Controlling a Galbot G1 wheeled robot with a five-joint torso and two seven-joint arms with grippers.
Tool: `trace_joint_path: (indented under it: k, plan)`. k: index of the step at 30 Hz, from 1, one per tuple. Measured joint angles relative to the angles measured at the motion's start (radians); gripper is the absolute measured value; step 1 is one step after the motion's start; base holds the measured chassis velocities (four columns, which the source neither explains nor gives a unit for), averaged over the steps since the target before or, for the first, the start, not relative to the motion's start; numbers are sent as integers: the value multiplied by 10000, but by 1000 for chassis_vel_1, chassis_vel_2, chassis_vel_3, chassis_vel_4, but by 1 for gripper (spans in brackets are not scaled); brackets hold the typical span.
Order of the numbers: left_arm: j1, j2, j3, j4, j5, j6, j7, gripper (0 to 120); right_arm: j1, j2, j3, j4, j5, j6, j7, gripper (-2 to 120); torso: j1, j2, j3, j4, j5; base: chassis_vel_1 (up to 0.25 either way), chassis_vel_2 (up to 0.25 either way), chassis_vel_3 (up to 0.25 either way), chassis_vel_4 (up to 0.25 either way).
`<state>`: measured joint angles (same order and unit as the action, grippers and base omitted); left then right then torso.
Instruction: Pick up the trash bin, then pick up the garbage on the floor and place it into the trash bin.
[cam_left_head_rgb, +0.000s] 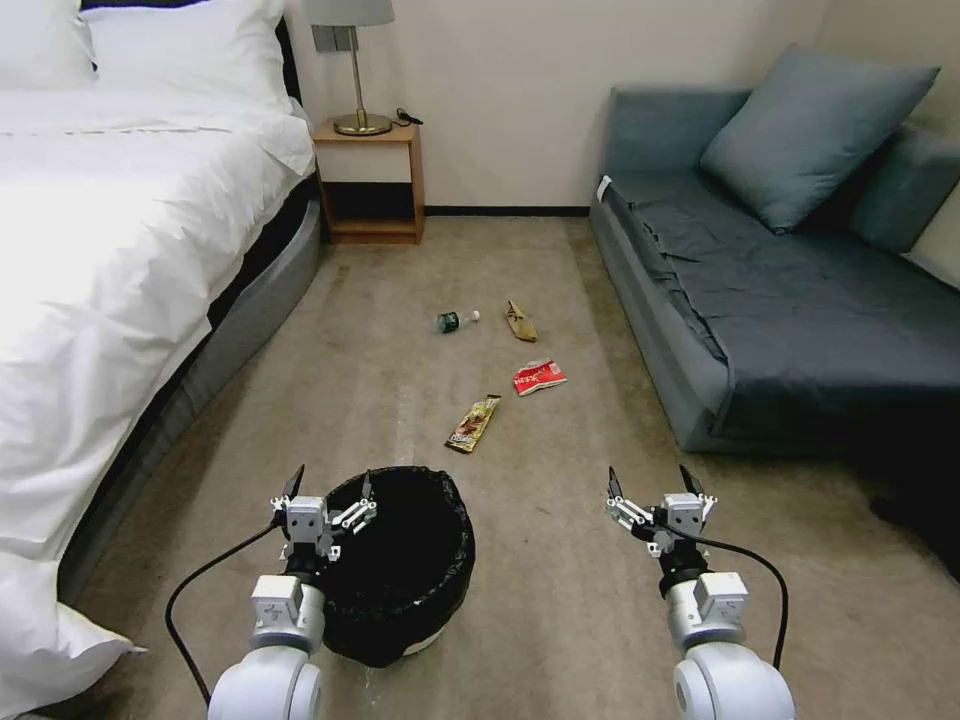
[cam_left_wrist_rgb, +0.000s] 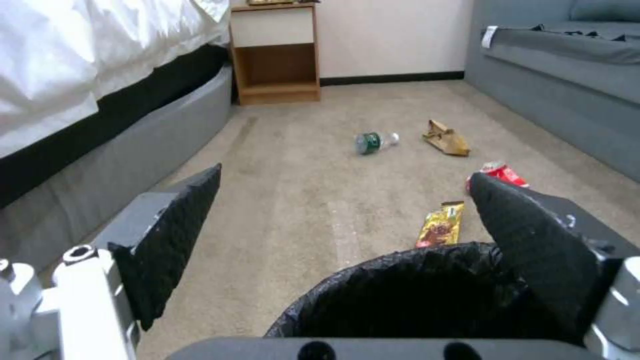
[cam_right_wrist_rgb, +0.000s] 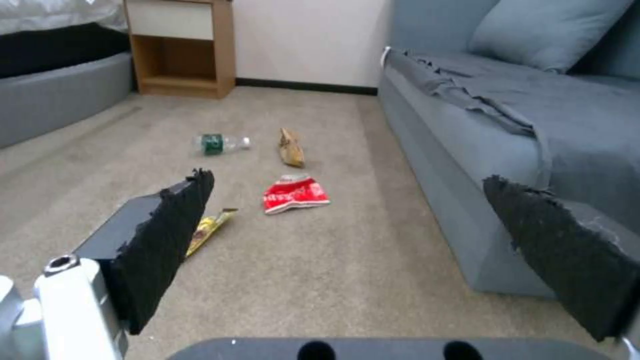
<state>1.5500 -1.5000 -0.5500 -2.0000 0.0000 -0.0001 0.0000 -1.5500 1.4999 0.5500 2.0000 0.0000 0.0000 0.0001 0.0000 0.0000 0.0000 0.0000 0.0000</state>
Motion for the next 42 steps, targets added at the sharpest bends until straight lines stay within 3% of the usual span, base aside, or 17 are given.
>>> trace_joint_path:
  k: [15,18,19,22,23,26,33,35,37,38,42]
  plan:
    - [-1,-1,-1,-1,-2,6,2,100,0,0,0,0,-1,-1,0,100,0,0,0,0,0,0,0,0,0]
    - [-112,-211,-258,-298,-169,544,166,100,-40,168,-74,407,-213,-319,283,100,0,-1,1,0,0,0,0,0,0]
    - [-306,-525,-628,-762,-410,1307,389,100,-104,441,-222,1065,-538,-803,727,100,0,0,0,0,0,0,0,0,0]
    - [-371,-658,-829,-1129,-577,1798,502,100,-183,734,-368,1759,-888,-1330,1214,100,0,-1,0,0,-1,0,0,0,0]
    - [-308,-549,-893,-1569,-677,1946,548,100,-249,1010,-503,2417,-1214,-1802,1667,100,-1,0,-1,-3,1,0,0,0,0]
    - [-214,-396,-895,-1786,-687,2042,559,100,-423,981,-533,2794,-1179,-1918,1886,100,0,0,0,-1,-2,0,0,0,0]
    - [44,140,-853,-1878,-1070,2251,346,100,-563,622,-290,3247,-531,-2343,2415,100,0,0,0,0,0,0,0,0,0]
    - [161,338,-858,-2091,-1429,2691,-20,100,-609,555,-177,3349,-416,-2468,2445,100,0,0,-1,0,-1,0,0,0,0]
    - [223,567,-844,-2424,-2144,3696,-724,100,-725,574,-150,3431,-387,-2496,2457,100,-1,0,0,1,0,0,0,0,0]
    - [223,567,-844,-2424,-2144,3696,-724,100,-725,574,-150,3431,-387,-2496,2457,100,-1,0,0,1,0,0,0,0,0]
    - [-16,867,-863,-2760,-3388,5915,-2048,100,-913,733,-216,3520,-450,-2450,2471,100,0,0,0,0,-1,0,0,0,0]
